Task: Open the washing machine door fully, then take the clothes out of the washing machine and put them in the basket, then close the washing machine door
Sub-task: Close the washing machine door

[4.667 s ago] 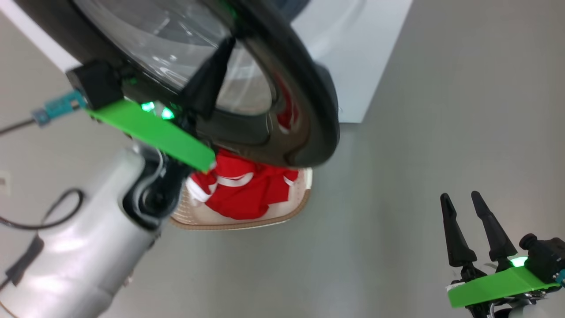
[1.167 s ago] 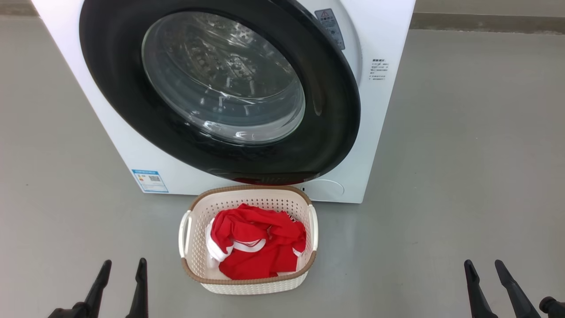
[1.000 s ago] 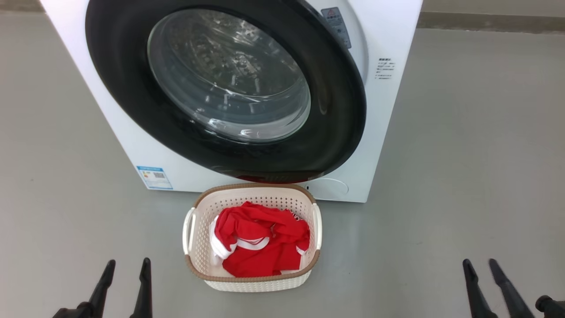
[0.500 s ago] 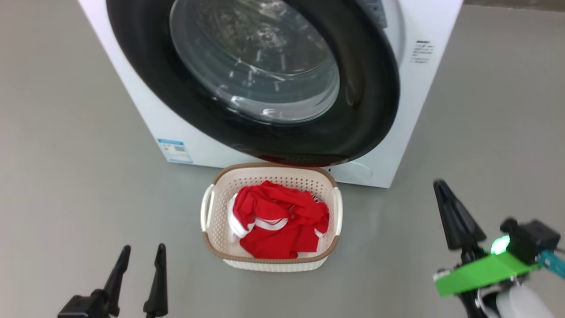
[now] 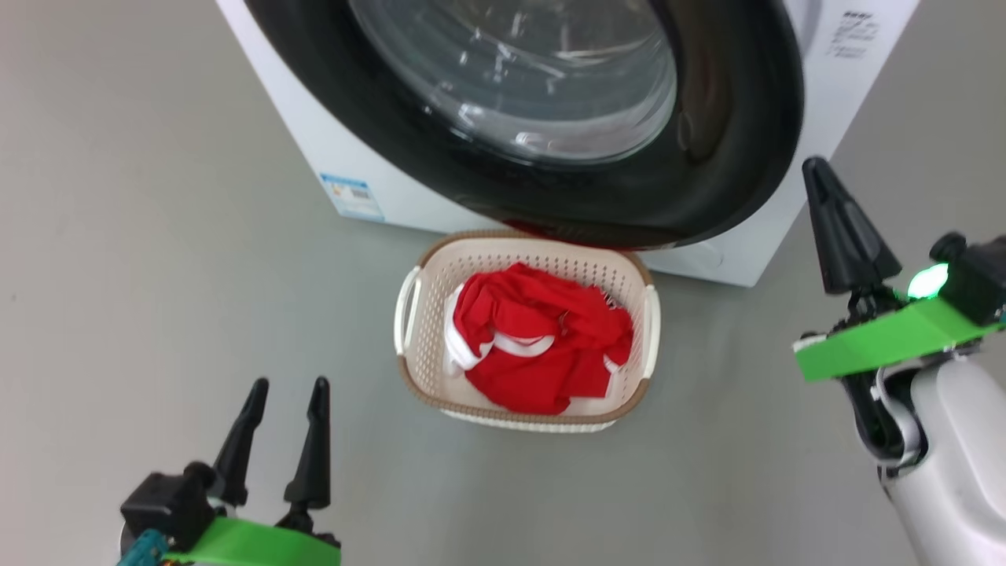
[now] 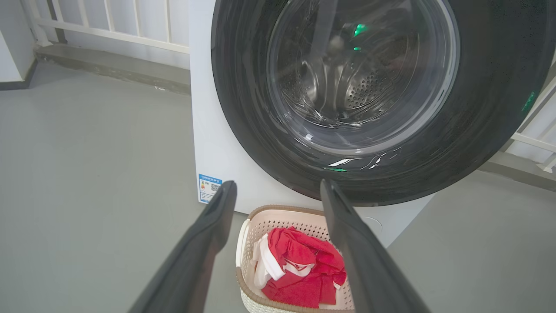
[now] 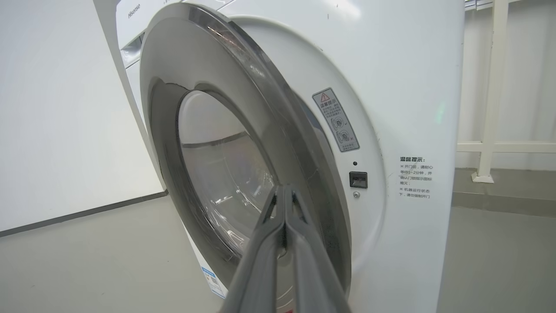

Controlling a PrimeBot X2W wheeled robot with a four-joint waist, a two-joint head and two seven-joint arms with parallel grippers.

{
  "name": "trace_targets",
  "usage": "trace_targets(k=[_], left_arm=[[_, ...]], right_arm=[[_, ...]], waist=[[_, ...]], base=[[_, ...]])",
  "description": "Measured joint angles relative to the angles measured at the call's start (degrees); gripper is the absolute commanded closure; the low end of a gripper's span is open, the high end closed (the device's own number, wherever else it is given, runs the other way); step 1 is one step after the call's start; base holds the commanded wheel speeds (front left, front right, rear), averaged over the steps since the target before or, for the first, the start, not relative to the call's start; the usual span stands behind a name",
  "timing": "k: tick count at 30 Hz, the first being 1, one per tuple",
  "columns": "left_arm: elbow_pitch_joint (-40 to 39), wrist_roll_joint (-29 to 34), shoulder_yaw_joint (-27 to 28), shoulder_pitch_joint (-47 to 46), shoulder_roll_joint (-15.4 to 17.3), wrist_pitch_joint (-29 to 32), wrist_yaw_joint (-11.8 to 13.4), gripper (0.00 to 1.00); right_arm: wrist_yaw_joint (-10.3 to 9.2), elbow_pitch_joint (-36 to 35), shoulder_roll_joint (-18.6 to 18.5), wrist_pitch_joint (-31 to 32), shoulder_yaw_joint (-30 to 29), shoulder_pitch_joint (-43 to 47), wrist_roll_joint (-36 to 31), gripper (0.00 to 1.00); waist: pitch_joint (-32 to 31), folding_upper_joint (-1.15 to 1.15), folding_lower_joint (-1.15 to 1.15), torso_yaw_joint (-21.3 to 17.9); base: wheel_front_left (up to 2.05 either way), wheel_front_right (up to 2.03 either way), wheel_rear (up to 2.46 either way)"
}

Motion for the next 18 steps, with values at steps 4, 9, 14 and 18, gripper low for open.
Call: trace_targets(k=[4,9,14,18], left_arm=[[-0.23,-1.87,-1.51,-2.27,-0.04,-0.01,0.0,0.0],[-0.53,-3.1,-2.83,-4.99,-0.12,-0.01,0.0,0.0],[-0.74,-3.82,-3.66,-7.02,-0.29,-0.01,0.0,0.0],[-1.11,-4.43,-4.32,-8.14,-0.34,-0.01,0.01,0.0]], right_arm=[[0.0,1.78,-0.88,0.0,0.48,-3.5,0.0,1.0],[0.0,3.04,-1.9,0.0,0.75,-7.58,0.03,1.0],[0.16,4.08,-1.93,0.0,-0.81,-10.53,1.03,1.0],[0.16,4.72,-2.49,0.0,-1.75,-13.26,1.16,1.0]], waist=[[2.63,0.0,0.0,1.09],[6.02,0.0,0.0,2.37],[9.01,0.0,0.0,3.59],[11.14,0.0,0.0,4.43]], base=[[0.0,0.0,0.0],[0.0,0.0,0.0],[0.0,0.0,0.0],[0.0,0.0,0.0]])
